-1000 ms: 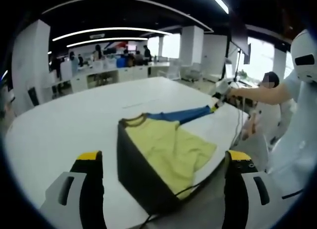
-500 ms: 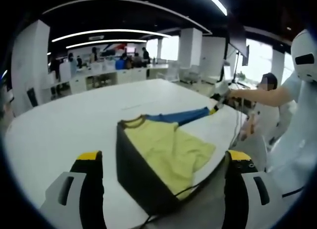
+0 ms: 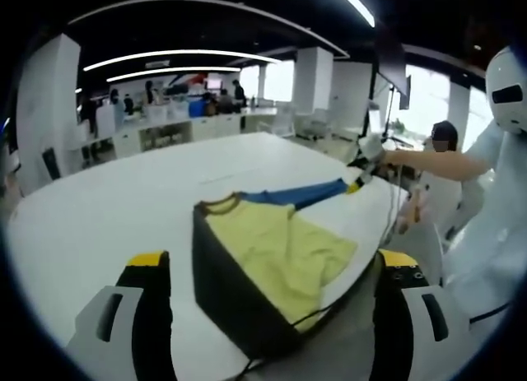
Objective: Fold the garment on the visible template until the final outline fits inside the template.
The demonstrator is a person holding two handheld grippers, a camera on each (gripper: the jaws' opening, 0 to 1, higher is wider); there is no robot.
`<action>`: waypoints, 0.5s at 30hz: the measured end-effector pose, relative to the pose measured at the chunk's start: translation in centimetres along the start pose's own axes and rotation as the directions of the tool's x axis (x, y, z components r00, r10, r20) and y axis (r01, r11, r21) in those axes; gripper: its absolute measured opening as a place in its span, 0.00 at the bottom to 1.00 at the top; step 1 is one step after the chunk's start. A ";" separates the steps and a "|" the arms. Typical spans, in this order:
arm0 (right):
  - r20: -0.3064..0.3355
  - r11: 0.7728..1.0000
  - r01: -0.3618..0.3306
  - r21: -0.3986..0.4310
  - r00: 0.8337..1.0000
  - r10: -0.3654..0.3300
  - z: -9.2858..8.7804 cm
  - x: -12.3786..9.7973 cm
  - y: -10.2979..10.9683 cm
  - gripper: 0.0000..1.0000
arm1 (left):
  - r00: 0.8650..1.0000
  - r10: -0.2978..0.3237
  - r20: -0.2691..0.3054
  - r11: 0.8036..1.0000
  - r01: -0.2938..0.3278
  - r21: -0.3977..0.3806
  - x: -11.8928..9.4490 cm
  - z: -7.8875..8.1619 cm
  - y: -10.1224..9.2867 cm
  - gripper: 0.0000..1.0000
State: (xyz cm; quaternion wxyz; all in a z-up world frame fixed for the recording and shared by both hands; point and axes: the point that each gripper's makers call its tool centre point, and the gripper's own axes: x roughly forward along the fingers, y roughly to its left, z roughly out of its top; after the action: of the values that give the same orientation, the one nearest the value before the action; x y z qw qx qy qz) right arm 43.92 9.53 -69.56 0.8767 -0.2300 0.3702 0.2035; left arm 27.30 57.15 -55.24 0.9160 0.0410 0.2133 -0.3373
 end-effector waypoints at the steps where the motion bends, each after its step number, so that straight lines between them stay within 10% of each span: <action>1: 0.010 1.000 -0.003 0.004 1.000 0.003 0.2 -0.2 0.3 1.00 | 1.000 -0.001 0.001 1.000 0.001 0.000 0.0 0.0 0.0 1.00; 15: 0.113 1.000 -0.023 -0.015 0.993 0.024 3.3 -2.6 4.4 1.00 | 1.000 -0.015 0.016 1.000 0.015 -0.001 -0.3 -0.3 0.3 1.00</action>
State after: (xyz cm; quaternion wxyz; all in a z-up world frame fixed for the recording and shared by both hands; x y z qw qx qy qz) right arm 41.71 14.44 -66.74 0.8922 -0.2195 0.3214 0.2290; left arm 27.16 57.58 -55.43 0.9152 0.0363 0.2067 -0.3442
